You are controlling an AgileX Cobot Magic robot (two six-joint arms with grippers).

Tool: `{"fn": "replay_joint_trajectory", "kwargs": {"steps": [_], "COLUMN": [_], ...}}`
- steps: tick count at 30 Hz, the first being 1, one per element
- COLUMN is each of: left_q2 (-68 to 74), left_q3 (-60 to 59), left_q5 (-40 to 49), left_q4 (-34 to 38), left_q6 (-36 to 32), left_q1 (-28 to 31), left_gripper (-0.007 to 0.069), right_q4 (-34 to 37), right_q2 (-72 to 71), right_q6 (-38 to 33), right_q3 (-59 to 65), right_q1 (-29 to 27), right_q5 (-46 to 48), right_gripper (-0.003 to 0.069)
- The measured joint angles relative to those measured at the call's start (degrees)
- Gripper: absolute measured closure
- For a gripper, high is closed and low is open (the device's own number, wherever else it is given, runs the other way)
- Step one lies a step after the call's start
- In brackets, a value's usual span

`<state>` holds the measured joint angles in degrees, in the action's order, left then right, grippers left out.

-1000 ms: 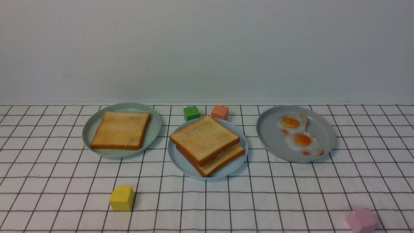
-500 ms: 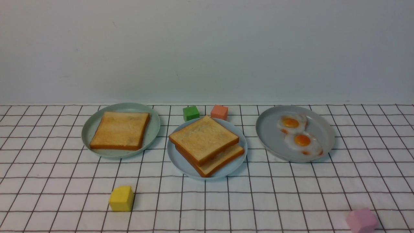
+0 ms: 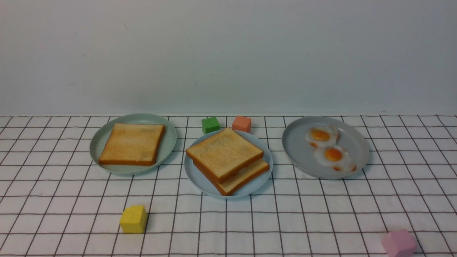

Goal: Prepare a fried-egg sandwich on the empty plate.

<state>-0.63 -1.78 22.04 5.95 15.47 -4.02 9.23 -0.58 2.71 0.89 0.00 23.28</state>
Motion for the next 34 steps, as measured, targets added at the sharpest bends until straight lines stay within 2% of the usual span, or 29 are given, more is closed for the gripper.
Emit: {"fn": "replay_joint_trajectory", "kwargs": {"steps": [34], "left_q2": [0.0], "left_q3": [0.0], "left_q5": [-0.05], "left_q4": [0.0], "left_q6": [0.0], "left_q1": [0.0], "left_gripper": [0.0625], "right_q4": [0.0], "right_q2": [0.0], "right_q6": [0.0], "right_q3": [0.0], "right_q1": [0.0], "right_q5": [0.0], "right_gripper": [0.062]}}
